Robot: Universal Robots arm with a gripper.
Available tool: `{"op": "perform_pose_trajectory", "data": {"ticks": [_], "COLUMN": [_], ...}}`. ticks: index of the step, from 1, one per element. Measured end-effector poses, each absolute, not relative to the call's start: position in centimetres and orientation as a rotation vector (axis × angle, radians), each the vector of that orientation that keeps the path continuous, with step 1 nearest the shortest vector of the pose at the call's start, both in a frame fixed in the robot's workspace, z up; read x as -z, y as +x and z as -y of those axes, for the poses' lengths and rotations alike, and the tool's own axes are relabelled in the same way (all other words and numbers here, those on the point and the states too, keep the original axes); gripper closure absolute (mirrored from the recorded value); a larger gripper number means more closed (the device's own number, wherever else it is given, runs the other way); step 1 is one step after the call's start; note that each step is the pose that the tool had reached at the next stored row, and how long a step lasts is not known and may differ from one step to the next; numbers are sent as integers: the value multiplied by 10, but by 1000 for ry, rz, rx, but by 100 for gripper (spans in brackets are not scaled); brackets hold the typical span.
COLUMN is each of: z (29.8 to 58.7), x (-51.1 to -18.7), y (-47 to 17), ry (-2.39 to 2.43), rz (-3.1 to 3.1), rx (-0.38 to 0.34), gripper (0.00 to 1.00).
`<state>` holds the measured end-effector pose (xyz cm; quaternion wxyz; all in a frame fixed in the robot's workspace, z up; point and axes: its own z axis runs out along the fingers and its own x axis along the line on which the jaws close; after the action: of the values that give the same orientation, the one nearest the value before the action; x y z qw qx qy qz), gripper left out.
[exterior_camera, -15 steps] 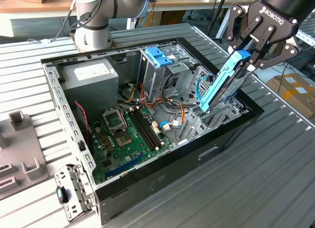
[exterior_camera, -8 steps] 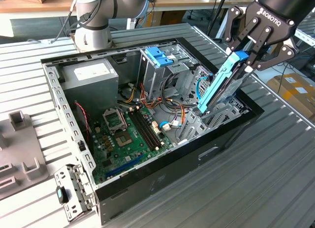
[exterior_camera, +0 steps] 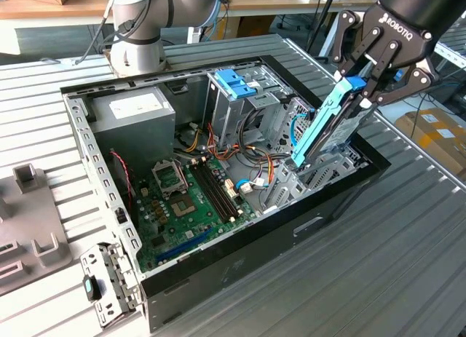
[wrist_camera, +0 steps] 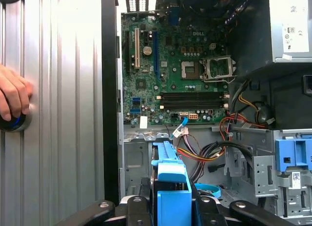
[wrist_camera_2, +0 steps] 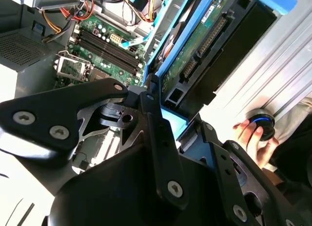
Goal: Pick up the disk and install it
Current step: 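Insert the disk into the insertion slot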
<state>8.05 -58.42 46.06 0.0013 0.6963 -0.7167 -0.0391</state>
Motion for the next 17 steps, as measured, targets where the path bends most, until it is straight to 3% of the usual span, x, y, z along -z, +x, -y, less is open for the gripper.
{"op": "perform_pose_trajectory", "data": {"ticks": [17], "z": [584], "x": [-455], "y": [81], "ry": [2185], "rz": [2250], "rx": [123], "gripper": [63]}}
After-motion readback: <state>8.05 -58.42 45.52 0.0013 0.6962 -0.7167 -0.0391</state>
